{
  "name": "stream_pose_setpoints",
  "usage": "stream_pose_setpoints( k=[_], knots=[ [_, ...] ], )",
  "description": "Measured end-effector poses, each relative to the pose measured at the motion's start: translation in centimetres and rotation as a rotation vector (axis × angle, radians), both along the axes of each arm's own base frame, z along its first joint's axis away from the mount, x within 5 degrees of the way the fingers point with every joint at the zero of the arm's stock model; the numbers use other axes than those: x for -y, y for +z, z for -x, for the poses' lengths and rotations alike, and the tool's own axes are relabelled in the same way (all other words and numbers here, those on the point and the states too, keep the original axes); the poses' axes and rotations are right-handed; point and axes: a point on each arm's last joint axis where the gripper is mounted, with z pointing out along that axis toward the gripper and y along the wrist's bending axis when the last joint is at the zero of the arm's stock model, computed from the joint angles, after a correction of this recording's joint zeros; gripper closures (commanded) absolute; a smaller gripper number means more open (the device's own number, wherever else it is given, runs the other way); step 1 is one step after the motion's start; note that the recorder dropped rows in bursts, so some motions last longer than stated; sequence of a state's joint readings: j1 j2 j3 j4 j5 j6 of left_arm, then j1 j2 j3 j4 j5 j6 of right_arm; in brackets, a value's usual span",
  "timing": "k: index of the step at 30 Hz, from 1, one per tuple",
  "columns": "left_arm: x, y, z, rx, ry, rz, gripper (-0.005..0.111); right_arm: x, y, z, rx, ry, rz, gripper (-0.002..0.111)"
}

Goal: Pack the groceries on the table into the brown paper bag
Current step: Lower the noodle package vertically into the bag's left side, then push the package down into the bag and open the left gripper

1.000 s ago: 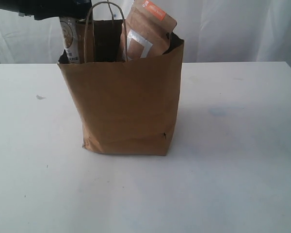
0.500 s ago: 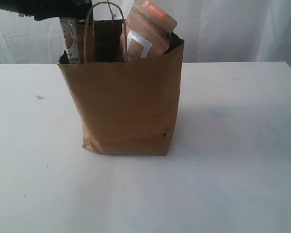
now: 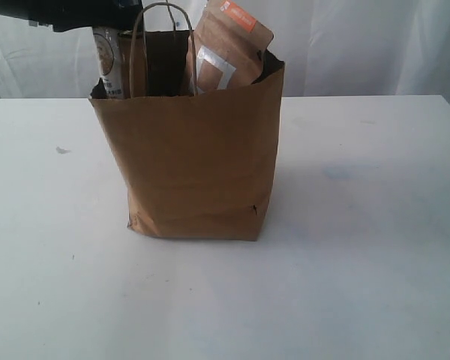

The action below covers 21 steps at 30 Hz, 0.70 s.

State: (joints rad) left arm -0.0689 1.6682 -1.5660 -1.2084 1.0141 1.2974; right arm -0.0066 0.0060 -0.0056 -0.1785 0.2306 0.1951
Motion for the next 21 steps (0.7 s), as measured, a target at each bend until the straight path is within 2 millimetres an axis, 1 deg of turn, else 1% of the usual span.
stream_pose_setpoints(
  k=[17, 19, 21],
  knots=[
    [0.1, -0.1, 0.3, -0.007, -0.032, 0.000, 0.107, 0.0, 0.0, 0.0, 0.000, 0.000, 0.000, 0.054],
    [0.6, -0.3, 0.3, -0.015, -0.046, -0.006, 0.107, 0.0, 0.0, 0.0, 0.000, 0.000, 0.000, 0.054],
    [1.8, -0.7, 0.5, -0.011, -0.068, -0.044, 0.107, 0.0, 0.0, 0.0, 0.000, 0.000, 0.000, 0.054]
  ],
)
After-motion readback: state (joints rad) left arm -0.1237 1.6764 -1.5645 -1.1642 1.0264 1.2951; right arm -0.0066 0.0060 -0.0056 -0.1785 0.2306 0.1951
